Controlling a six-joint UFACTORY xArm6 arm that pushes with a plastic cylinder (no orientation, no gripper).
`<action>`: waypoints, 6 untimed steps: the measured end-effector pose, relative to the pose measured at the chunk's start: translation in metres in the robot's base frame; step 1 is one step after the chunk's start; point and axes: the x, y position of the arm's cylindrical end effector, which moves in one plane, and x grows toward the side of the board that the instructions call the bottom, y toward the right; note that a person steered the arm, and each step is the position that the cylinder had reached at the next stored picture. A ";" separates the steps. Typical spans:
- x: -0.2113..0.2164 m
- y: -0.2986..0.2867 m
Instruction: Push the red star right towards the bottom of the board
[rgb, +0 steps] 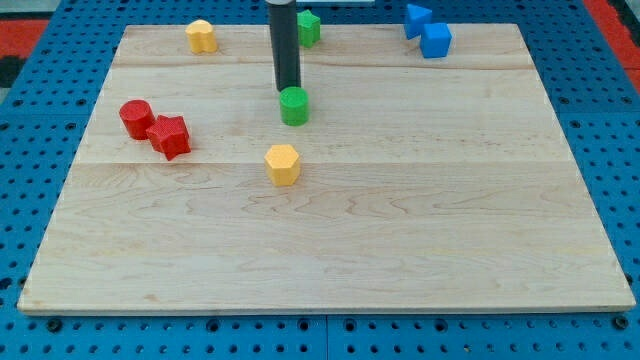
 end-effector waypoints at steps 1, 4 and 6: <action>0.000 0.001; 0.000 -0.017; 0.000 -0.019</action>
